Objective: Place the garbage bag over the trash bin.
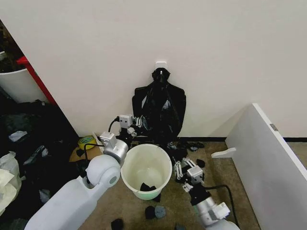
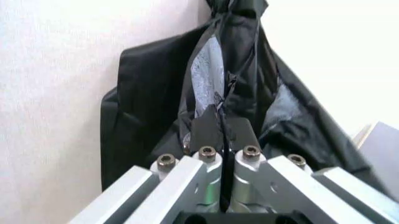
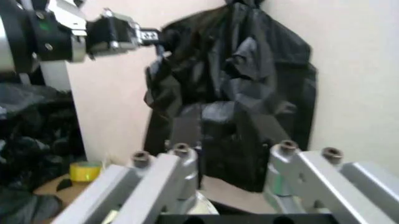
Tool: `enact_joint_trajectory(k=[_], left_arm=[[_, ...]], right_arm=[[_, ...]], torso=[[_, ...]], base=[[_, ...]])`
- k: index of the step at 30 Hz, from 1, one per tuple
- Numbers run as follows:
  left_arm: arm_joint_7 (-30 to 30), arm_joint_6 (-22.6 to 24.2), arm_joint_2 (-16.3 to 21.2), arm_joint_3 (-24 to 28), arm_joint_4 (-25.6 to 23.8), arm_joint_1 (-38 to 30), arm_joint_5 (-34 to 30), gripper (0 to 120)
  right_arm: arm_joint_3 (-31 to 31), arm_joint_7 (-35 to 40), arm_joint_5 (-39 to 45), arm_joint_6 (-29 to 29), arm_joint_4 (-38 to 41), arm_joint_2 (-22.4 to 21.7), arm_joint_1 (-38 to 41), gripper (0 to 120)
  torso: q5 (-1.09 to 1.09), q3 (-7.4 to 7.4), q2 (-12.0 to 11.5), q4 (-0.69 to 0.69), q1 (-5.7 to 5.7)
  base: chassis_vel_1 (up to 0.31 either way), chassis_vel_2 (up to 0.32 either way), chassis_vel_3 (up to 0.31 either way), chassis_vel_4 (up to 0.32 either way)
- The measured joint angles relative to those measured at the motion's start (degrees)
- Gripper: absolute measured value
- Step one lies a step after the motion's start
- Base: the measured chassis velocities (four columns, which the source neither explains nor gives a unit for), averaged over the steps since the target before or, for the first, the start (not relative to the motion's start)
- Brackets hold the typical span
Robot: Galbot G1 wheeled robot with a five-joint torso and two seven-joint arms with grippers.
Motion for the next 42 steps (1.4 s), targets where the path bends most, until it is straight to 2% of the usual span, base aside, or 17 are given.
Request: enact_joint_trajectory(k=[3,7,8,10,14,16,17,18,20,25,31,37,42], left_arm=[[0.07,-0.05,-0.09,-0.49,-0.49,0.4,0.12,0],[0.34,-0.11,0.21,-1.59,-1.46,1.83,0.33,0],[0.34,-0.11,0.21,-1.59,-1.46,1.83,0.33,0],[0.49,-0.2,0.42,-2.08,-1.72,2.77,0.55,0],[0.79,-0.44,0.38,-2.01,-1.49,3.27,0.95,0],[0.84,-0.49,0.29,-1.65,-1.22,2.96,0.97,0],[0.91,-0.52,0.16,-1.37,-1.06,2.71,1.0,0],[1.02,-0.68,-0.68,-0.74,-0.27,2.21,1.18,0],[1.01,-0.7,-1.23,-0.62,0.21,2.18,1.53,0],[1.03,-0.75,-1.28,-0.95,0.23,2.45,1.76,0],[1.18,-0.83,-0.99,-1.2,-0.07,2.89,1.88,0],[1.3,-0.91,-0.82,-1.43,-0.54,3.36,1.91,0],[1.34,-0.96,-0.06,-0.9,-1.26,3.84,1.89,0]], right_arm=[[0.86,1.12,-0.32,-0.96,2.43,-0.84,-1.89,29],[1.17,4.11,-0.39,-4.79,7.77,-2.11,-3.5,48],[1.17,4.11,-0.39,-4.79,7.77,-2.11,-3.5,48],[0.92,5.8,0.62,-8.3,9.78,-3.2,-2.68,56],[0.65,7.61,2.93,-15.83,10.42,-6.1,3.31,73],[0.67,7.6,3.59,-17.37,10.06,-6.72,4.74,75],[0.56,7.53,4.26,-18.96,9.37,-7.4,6.46,79],[-1.65,6.84,6.03,-24.41,5.99,-9.26,14.72,92],[-5.01,7.11,7.0,-28.09,3.98,-9.59,20.56,98],[-9.95,8.58,7.15,-32.02,0.89,-8.19,27.48,100],[-16.3,11.38,6.91,-35.86,-5.1,-5.7,36.06,94],[-19.84,14.19,9.24,-38.07,-9.2,-4.56,40.74,87],[-20.15,14.6,8.33,-36.67,-12.46,-4.81,42.28,86]], torso=[[0.02,0.0,0.01,0.0,0.0],[0.0,0.0,0.01,0.01,0.0],[0.0,0.0,0.01,0.01,0.0],[0.0,0.0,0.01,0.01,0.0],[0.02,0.0,0.01,0.05,0.0],[0.02,0.0,0.01,0.04,0.0],[0.01,0.0,0.01,0.0,0.0],[0.05,0.01,0.01,0.01,0.0],[0.0,0.01,0.0,0.03,0.0],[0.0,0.01,0.0,0.01,0.0],[0.0,0.01,0.0,0.01,0.0],[0.01,0.01,0.0,0.02,0.01],[0.01,0.01,0.0,0.01,0.01]], base=[[0.0,0.0,0.0,0.0],[0.0,0.0,0.0,0.0],[0.0,0.0,0.0,0.0],[0.0,0.0,0.0,0.0],[0.0,0.0,0.0,0.0],[0.0,0.0,0.0,0.0],[0.0,0.0,0.0,0.0],[0.0,0.0,0.0,0.0],[0.0,0.0,0.0,0.0],[0.0,0.0,0.0,0.0],[0.0,0.0,0.0,0.0],[0.0,0.0,0.0,0.0],[0.0,0.0,0.0,0.0]])
